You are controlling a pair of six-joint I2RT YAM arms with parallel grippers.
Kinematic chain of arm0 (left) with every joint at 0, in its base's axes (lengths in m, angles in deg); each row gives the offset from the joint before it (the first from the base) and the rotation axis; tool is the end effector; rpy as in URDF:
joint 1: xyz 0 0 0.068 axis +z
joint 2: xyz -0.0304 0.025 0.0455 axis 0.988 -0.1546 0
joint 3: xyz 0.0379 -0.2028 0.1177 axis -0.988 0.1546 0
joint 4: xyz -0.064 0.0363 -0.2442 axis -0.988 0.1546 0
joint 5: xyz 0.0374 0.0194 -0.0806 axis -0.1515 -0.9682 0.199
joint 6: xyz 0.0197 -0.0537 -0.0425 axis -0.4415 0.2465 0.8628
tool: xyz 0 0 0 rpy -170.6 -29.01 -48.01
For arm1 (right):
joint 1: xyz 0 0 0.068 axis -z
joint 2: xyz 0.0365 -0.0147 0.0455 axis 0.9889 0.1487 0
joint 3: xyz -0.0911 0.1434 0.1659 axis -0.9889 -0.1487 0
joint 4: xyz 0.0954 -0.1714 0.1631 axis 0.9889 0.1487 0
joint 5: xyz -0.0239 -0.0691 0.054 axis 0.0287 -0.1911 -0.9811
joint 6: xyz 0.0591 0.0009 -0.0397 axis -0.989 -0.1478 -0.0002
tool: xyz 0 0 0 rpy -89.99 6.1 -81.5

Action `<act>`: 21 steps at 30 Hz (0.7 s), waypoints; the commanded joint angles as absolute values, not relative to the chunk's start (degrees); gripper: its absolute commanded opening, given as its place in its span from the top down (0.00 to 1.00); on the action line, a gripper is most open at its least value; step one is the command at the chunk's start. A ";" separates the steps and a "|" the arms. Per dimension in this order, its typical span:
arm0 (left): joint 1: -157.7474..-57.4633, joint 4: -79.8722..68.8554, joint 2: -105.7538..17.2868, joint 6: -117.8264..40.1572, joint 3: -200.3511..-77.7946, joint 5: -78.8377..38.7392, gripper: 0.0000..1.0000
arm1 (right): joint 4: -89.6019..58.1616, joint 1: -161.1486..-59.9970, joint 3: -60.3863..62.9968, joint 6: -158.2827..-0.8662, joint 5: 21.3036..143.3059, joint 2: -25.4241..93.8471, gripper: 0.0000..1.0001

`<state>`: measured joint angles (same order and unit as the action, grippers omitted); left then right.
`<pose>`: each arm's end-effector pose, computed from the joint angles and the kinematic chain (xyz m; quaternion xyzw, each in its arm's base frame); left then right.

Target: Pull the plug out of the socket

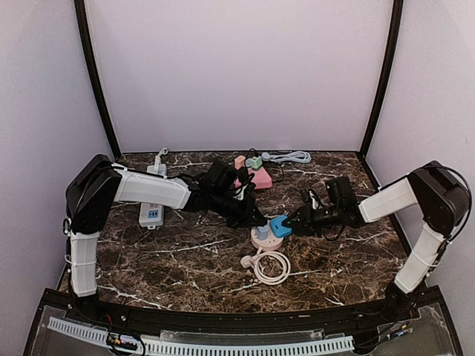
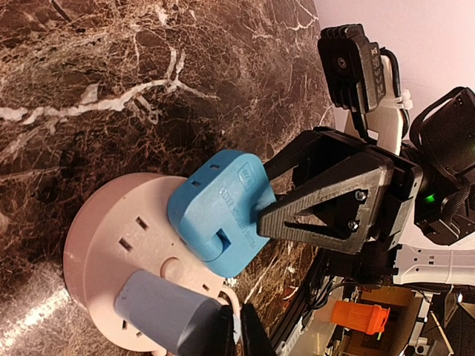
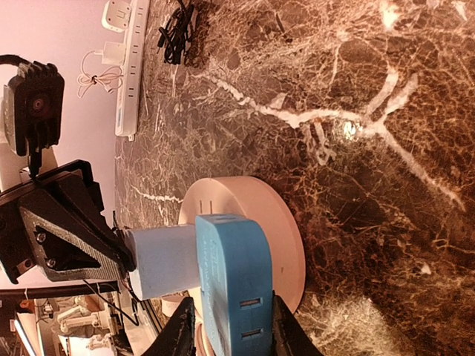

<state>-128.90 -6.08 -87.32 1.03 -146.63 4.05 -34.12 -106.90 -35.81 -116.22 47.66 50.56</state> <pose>0.2801 -0.3555 0.1382 0.0990 0.8596 -0.4926 0.0928 0.2649 0.1698 0.0887 -0.0145 0.8620 0.4892 0.1325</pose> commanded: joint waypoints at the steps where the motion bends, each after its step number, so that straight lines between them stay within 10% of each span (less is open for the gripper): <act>1: -129.14 -0.87 -88.88 0.30 -146.58 2.85 0.95 | -37.22 -108.33 -34.56 -117.70 44.96 52.26 0.71; 15: -129.09 0.22 -88.97 0.08 -144.19 1.79 1.00 | -42.46 -109.52 -34.94 -121.97 42.45 53.01 0.62; 21: -129.05 -0.87 -88.85 0.05 -143.13 2.50 1.00 | -42.58 -110.15 -34.04 -122.74 41.91 55.04 0.73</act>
<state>-128.90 -5.51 -87.35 1.03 -145.82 3.70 -40.57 -109.30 -35.50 -121.73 43.97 53.38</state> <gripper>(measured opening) 0.004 0.309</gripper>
